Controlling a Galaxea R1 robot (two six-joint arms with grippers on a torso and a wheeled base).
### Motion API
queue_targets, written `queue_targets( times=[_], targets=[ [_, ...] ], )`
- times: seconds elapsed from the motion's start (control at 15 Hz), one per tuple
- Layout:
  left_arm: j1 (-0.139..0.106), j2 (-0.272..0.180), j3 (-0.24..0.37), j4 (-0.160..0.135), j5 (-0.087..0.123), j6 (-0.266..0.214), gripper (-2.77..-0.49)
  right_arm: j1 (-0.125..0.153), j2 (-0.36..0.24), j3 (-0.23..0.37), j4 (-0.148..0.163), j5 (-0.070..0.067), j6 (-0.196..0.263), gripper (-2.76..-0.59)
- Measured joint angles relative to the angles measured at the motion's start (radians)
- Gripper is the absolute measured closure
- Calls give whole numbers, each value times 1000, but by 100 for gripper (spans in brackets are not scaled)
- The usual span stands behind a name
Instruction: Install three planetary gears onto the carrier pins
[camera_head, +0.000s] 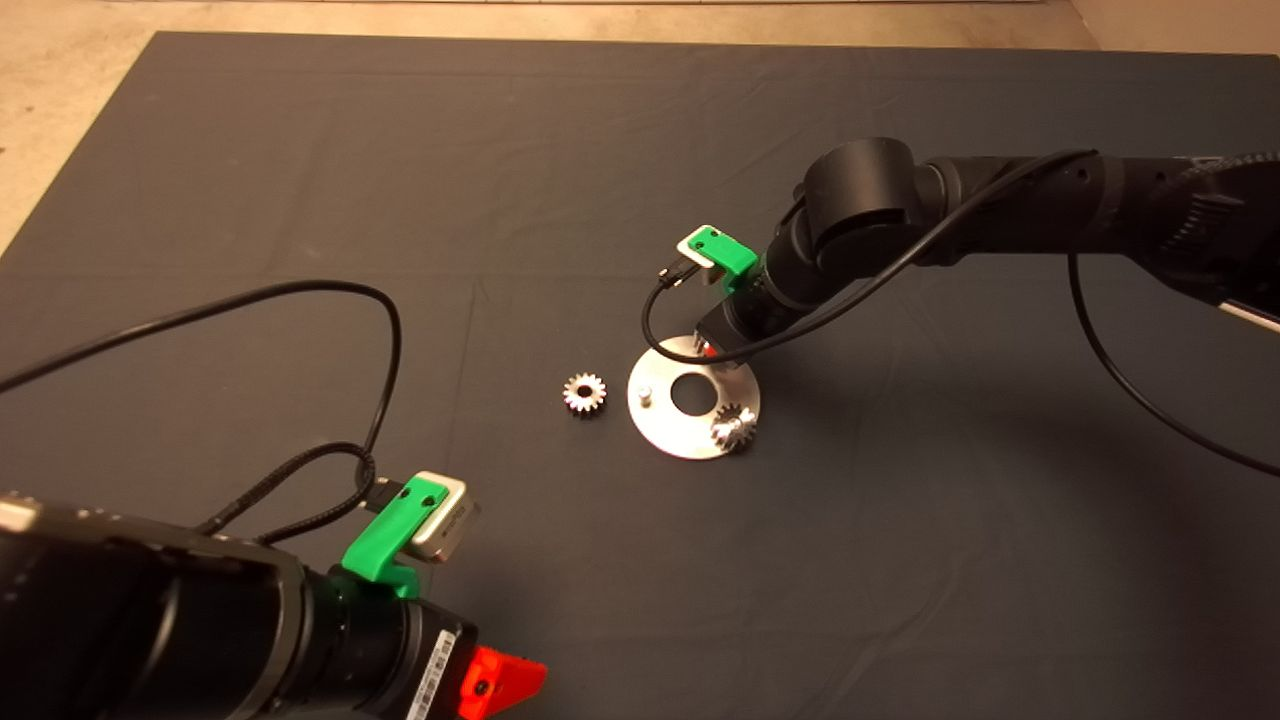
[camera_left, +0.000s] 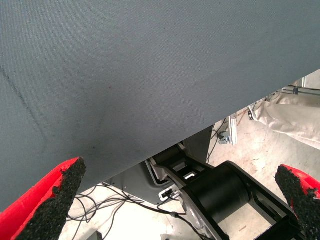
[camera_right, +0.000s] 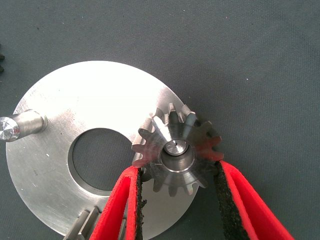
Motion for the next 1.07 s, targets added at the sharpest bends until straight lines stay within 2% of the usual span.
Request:
queue_targets(
  times=[0.53, 0.87, 1.07],
  targets=[
    [0, 0, 0, 0, 0, 0, -277, 0, 0, -1, 0, 0, 0, -85],
    [0, 0, 0, 0, 0, 0, -277, 0, 0, -9, 1, 4, 0, -97],
    [0, 0, 0, 0, 0, 0, -277, 0, 0, -9, 1, -5, 0, -110]
  ],
)
